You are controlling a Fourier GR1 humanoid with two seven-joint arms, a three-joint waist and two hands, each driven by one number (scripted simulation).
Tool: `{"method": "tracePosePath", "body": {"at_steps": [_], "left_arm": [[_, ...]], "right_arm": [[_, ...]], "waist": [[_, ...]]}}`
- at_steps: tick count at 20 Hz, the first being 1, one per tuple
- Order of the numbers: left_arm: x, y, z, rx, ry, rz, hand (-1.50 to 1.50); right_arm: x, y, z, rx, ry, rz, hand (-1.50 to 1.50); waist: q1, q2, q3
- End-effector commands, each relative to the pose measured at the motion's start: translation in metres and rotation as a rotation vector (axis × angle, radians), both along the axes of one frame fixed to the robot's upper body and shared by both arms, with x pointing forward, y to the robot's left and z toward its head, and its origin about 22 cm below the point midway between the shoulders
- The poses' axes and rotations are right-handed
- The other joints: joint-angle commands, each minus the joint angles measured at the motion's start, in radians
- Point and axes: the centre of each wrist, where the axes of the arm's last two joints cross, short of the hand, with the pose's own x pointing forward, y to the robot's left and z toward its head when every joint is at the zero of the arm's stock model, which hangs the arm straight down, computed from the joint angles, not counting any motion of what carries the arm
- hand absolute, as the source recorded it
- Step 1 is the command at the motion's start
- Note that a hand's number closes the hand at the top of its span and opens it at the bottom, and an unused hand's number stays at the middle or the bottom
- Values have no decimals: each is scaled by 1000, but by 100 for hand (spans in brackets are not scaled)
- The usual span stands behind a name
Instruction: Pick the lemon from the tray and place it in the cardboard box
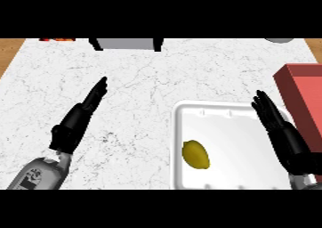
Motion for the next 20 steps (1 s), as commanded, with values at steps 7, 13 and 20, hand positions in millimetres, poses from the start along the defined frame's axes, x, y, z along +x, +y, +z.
{"method": "tracePosePath", "body": {"at_steps": [7, 13, 20], "left_arm": [[-8, 58, -15, -206, 154, 274, 0], [-31, 90, -3, -266, 185, 304, 0], [-26, 92, -2, -281, 194, 334, 0]], "right_arm": [[51, -10, 91, -333, -385, 181, -150], [27, 14, 29, 112, -567, 384, -150], [19, -10, 83, -438, -536, 591, -150]], "waist": [[34, -18, 11], [8, -12, 20], [-19, -16, 15]]}}
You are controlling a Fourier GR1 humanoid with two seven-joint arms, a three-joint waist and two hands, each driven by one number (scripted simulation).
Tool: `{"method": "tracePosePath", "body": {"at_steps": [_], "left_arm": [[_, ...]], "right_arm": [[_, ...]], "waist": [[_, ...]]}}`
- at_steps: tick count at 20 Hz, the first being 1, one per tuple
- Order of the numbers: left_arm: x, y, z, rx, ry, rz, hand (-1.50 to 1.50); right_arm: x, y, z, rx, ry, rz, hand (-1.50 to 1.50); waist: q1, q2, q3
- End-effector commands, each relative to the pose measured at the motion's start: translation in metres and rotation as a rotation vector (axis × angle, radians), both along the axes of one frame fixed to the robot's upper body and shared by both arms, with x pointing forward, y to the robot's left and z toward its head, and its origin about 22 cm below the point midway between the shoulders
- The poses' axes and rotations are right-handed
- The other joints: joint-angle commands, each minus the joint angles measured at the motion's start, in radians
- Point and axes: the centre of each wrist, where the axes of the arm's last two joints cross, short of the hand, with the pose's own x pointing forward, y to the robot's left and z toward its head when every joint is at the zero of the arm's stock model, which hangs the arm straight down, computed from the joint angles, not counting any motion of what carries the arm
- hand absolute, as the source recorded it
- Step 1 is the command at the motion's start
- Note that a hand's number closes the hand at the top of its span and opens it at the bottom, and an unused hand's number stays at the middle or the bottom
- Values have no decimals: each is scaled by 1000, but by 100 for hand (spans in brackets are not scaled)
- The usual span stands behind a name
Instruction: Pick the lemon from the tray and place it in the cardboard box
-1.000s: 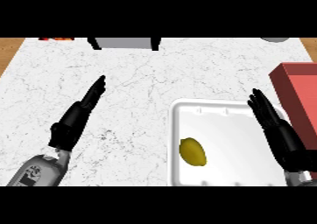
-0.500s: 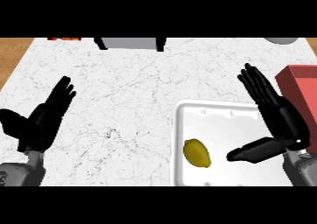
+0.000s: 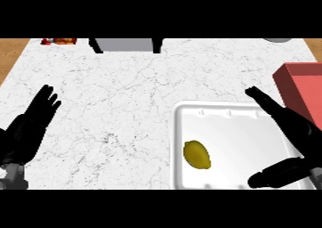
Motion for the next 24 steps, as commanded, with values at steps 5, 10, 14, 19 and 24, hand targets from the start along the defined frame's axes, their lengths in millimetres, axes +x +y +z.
{"method": "tracePosePath", "body": {"at_steps": [5, 10, 14, 19, 24], "left_arm": [[2, 8, 6, 0, -3, 0, 0], [-5, 32, 3, -6, -4, 21, 0], [-4, -1, 16, -8, -21, -26, 0], [3, 0, 6, -9, -7, 11, 0], [-2, -12, 10, -5, -9, -4, 0]], "right_arm": [[-2, 2, 60, -648, -105, -76, -150], [-35, 46, 68, -846, -71, -67, -150], [-25, 81, 71, -960, -2, -92, -150], [-44, 97, 64, -1020, 106, -42, -150], [-14, 112, 59, -1067, 143, -80, -150]], "waist": [[-3, 0, -4], [-6, -2, -3], [17, 4, -1], [-4, 3, 0], [4, 5, 1]]}}
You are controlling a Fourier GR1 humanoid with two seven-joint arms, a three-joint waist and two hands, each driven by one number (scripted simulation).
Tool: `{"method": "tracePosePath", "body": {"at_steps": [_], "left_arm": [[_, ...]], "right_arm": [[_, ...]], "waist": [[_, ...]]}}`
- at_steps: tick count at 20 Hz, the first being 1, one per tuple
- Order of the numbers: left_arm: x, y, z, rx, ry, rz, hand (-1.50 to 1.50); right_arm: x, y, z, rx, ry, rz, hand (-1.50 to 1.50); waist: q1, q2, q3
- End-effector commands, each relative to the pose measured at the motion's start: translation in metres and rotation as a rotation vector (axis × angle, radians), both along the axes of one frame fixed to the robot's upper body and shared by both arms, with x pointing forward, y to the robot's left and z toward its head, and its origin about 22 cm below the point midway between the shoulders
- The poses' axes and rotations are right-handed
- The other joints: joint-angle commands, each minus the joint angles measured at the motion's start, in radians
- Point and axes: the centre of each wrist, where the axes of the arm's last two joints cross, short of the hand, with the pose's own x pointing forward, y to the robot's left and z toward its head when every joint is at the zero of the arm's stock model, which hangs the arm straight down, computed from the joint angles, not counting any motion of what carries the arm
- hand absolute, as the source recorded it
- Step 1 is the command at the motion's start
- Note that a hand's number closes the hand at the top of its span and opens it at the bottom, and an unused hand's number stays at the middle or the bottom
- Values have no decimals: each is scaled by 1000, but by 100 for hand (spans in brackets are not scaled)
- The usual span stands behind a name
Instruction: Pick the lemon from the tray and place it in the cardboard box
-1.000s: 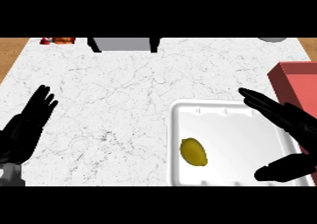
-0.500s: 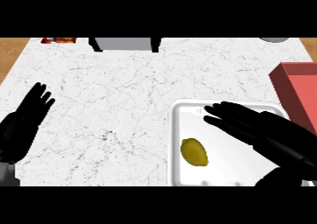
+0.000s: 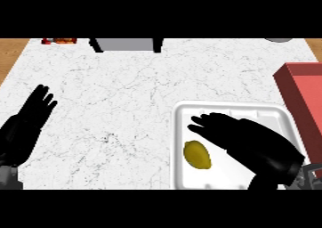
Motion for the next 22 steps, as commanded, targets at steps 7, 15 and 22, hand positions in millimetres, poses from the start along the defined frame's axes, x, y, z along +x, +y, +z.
{"method": "tracePosePath", "body": {"at_steps": [7, 15, 22], "left_arm": [[-3, -3, -1, 18, 13, 5, 0], [-3, 11, -4, 6, 7, 3, 0], [-9, 0, -12, -5, 16, -8, 0]], "right_arm": [[4, 22, -30, -95, 33, -2, -150], [5, 9, -24, -46, 17, 25, -150], [9, 37, -36, -73, -22, 26, -150]], "waist": [[-1, 1, 1], [-4, 1, 1], [0, 0, 1]]}}
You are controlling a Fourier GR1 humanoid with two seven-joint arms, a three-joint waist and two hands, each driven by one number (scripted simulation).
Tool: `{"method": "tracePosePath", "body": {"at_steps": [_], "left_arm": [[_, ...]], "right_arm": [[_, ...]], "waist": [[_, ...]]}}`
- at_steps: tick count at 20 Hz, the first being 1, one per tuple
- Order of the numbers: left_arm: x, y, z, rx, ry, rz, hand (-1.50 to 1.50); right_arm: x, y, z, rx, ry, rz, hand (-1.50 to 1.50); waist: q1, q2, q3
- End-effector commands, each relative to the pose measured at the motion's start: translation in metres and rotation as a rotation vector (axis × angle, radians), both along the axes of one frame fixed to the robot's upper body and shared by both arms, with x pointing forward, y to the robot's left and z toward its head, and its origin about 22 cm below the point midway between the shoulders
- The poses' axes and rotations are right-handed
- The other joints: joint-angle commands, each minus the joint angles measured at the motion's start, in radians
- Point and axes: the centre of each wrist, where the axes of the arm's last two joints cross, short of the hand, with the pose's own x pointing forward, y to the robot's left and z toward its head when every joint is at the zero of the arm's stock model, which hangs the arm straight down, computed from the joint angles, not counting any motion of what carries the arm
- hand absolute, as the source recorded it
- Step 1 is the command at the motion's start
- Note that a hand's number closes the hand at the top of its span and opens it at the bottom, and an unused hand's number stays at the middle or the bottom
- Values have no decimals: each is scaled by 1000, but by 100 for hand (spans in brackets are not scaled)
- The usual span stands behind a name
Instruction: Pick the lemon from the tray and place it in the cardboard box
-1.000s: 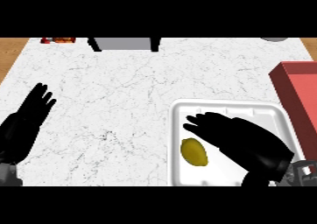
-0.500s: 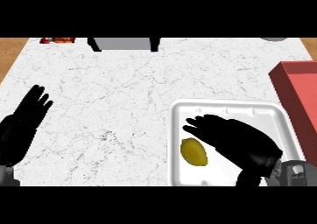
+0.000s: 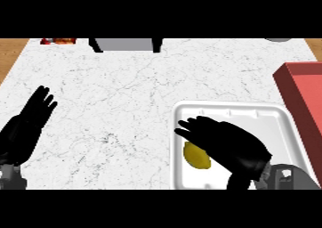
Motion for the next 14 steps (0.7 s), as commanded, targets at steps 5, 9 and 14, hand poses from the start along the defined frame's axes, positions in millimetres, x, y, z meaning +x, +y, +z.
{"method": "tracePosePath", "body": {"at_steps": [5, 9, 14], "left_arm": [[-10, -14, -9, -3, -2, 1, 0], [6, -1, 10, -19, 8, -2, 0], [1, 6, 24, 1, -9, 6, 0]], "right_arm": [[1, 10, -11, -61, -32, 10, -150], [5, 7, -24, -84, -7, -4, -150], [7, 9, -14, -115, -19, -32, -150]], "waist": [[1, 0, 0], [0, 1, 0], [0, 0, 0]]}}
